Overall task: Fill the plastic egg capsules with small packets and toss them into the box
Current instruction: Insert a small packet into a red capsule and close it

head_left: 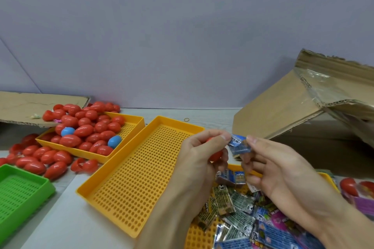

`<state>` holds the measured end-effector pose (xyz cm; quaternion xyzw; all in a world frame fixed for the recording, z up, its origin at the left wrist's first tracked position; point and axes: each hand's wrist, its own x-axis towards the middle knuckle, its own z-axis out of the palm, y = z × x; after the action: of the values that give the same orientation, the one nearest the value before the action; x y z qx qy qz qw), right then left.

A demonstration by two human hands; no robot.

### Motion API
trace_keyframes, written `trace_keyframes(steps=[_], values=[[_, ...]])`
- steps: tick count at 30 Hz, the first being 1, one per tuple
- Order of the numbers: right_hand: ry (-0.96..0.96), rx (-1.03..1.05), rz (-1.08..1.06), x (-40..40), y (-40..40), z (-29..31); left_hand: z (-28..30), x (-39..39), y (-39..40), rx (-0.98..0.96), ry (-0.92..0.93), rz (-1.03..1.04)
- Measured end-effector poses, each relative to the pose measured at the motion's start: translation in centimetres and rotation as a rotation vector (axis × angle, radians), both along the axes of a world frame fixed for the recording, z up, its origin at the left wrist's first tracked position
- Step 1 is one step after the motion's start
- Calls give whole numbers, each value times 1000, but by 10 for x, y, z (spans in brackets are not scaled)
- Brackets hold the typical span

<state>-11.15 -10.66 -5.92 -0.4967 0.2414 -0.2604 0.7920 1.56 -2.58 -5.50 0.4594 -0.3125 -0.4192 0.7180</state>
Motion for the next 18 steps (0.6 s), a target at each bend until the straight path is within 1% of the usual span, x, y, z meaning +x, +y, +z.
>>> trace_keyframes(steps=[5,8,10,13,18], values=[[-2,1,-29,1,1,-1,1,0,1,-3,-3,-17],[38,60,-68,2,0,-1,1,0,1,0,-15,-13],[47,107,-45,1,0,-1,0,0,1,3,-22,0],[13,164,1,1,1,1,-1,1,0,9,-52,1],[-39,208,-8,-2,0,5,-2,1,0,21,-95,-27]])
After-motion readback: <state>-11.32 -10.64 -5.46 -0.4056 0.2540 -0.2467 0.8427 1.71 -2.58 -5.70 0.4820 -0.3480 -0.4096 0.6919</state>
